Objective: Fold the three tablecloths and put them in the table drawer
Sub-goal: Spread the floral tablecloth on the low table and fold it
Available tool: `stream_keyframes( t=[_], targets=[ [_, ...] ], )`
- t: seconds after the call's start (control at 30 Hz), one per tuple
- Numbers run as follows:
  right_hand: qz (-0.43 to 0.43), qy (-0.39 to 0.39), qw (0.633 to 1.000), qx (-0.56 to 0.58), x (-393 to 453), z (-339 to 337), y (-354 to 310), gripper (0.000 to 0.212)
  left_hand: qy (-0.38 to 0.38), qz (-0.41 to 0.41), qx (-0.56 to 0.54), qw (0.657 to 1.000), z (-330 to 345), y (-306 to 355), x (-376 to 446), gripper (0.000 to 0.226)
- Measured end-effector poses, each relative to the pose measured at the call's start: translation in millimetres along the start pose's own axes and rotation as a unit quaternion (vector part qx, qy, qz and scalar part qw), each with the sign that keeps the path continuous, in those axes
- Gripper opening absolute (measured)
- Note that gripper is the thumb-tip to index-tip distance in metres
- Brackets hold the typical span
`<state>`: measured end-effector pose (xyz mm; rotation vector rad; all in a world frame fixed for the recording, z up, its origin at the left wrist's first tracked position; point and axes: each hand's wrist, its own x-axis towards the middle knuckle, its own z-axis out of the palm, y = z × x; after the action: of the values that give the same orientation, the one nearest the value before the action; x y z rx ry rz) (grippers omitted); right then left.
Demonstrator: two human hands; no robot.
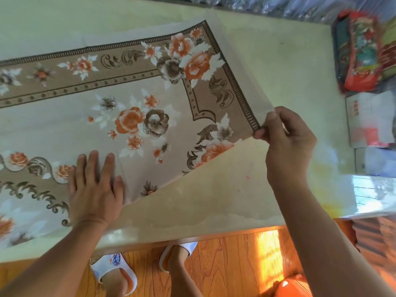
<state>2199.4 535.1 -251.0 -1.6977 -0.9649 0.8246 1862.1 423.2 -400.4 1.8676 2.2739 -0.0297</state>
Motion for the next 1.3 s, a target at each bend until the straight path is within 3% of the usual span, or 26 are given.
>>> stream_keyframes(
  t=[0.23,0.43,0.57,0.67,0.8,0.87,1.07,1.3],
  targets=[
    [-0.080,-0.228,0.965,-0.100,52,-19,-27,0.019,0.002,0.005,0.005,1.000,2,-1,2,0.065],
    [-0.026,-0.308,0.940,-0.144,50,-21,-19,0.018,0.007,0.005,-0.004,1.000,1,-2,-1,0.065],
    [-0.066,-0.281,0.938,-0.193,59,-31,-15,0.050,0.005,0.005,0.002,1.000,1,-1,3,0.066],
    [-0.112,-0.262,0.936,-0.206,60,-25,-21,0.063,0.008,0.005,0.002,1.000,2,-2,1,0.066],
    [-0.074,-0.269,0.953,-0.118,61,-14,-26,0.068,0.013,0.004,0.003,1.000,2,-1,2,0.066],
    [-0.053,-0.286,0.947,-0.138,57,-11,-15,0.073,0.011,0.006,0.007,1.000,2,-2,3,0.067],
    [-0.064,-0.116,0.984,-0.118,36,12,10,0.063,0.014,0.005,0.005,1.000,3,0,3,0.066],
    [-0.258,-0.139,0.931,-0.219,56,35,-11,0.053,0.011,0.005,0.008,1.000,4,-2,2,0.066]
  ],
)
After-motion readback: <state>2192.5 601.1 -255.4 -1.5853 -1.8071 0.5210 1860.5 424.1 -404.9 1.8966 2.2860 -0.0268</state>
